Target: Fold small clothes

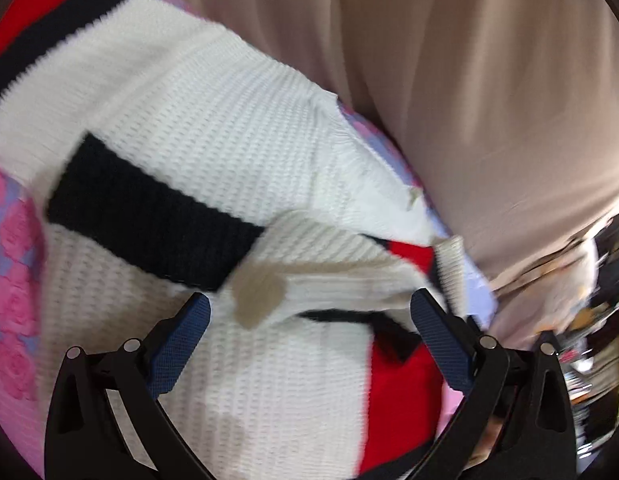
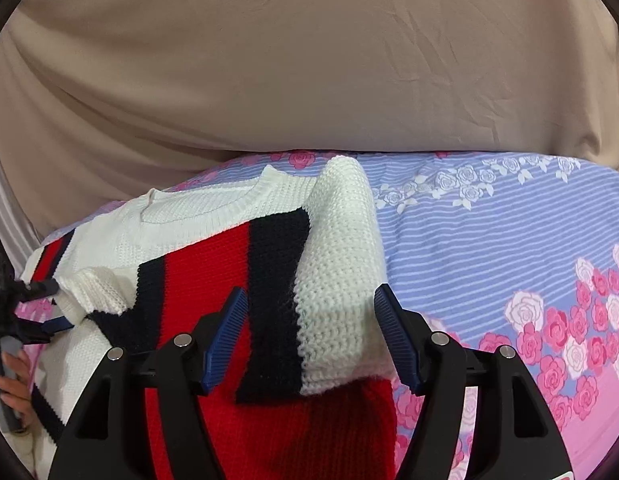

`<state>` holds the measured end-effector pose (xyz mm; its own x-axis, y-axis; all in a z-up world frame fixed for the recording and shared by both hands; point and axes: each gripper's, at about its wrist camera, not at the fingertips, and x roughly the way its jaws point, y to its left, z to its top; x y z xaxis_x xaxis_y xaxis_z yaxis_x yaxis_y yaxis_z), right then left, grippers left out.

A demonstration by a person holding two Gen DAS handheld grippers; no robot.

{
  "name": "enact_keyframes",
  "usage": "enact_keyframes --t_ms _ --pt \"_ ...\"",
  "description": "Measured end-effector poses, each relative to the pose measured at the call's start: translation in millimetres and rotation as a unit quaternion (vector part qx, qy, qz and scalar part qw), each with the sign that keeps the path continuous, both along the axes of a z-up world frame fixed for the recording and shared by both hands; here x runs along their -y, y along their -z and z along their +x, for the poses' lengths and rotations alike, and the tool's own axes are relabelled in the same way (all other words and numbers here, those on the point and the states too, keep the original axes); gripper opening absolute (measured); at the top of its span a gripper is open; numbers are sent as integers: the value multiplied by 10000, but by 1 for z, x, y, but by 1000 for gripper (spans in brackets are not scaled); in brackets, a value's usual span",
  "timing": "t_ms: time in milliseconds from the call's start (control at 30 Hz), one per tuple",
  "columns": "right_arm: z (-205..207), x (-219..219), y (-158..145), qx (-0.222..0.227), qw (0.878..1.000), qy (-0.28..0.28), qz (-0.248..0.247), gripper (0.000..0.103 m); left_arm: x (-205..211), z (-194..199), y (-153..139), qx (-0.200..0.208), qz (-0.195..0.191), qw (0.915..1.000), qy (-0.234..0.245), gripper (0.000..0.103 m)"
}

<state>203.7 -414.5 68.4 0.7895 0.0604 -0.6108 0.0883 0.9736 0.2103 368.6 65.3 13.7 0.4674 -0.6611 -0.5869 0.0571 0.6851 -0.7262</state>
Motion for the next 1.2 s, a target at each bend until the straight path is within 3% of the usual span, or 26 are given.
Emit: enact_keyframes --t_ms 67,133,167,200,233,300,367,400,500,533,600,667,800,833,867,900,967,1000,1033,1100,1133,1167,1200 --pt "7 5 2 -27 10000 81 39 65 7 11 4 -309 -241 9992 63 97" --pt "15 12 4 -62 9998 167 115 65 13 21 0 -262 -23 9996 -37 75" --pt "22 18 5 -112 9995 223 185 65 16 25 -6 -151 202 9997 -37 37" --pt "27 22 6 -150 9992 301 233 65 18 30 -12 -29 403 9992 7 7" --pt "35 27 8 -200 9986 381 292 65 17 33 -19 87 509 9987 13 1" --pt "51 33 14 -408 9975 398 412 64 11 35 -39 465 782 9957 -181 2" --pt "67 33 22 -659 9963 313 460 40 5 31 -63 938 1213 9874 -386 2" --pt "72 30 24 -734 9960 253 451 21 1 27 -72 1071 1355 9840 -446 2" --pt "66 24 19 -541 9980 209 249 20 -8 12 -80 1073 1390 9836 -402 8" --pt "64 23 19 -505 9983 202 189 20 -7 5 -77 1094 1471 9822 -407 16" --pt "59 24 23 -539 9982 207 169 22 -9 -4 -64 967 1710 9796 -414 77" --pt "58 26 29 -607 9977 219 224 28 -11 -5 -47 853 1819 9777 -612 89" --pt "58 26 27 -573 9974 329 283 42 0 21 -6 192 1774 9829 -457 89" --pt "60 24 25 -561 9975 334 260 44 5 25 -4 290 1885 9803 -517 88" --pt "63 21 22 -551 9978 330 182 44 9 24 -9 459 2088 9755 -521 75" --pt "67 19 20 -549 9980 312 96 44 16 27 -11 576 2156 9742 -336 38" --pt "75 12 14 -539 9984 182 -51 14 29 32 -21 724 2372 9686 -158 5" --pt "73 11 6 -339 9993 154 -45 13 32 33 -30 908 2397 9665 -145 5" --pt "61 13 -7 149 9997 74 186 13 34 31 -40 1141 2445 9627 -190 5" --pt "39 28 -22 937 9916 28 891 12 31 22 -73 1781 2475 9515 -404 4" --pt "38 36 -19 1012 9893 252 1017 12 29 18 -82 1947 2395 9499 -485 4" --pt "47 44 -8 734 9917 538 904 12 24 18 -91 2080 2354 9473 -629 4" --pt "65 51 13 164 9942 774 724 12 23 22 -90 2071 2437 9450 -682 4"
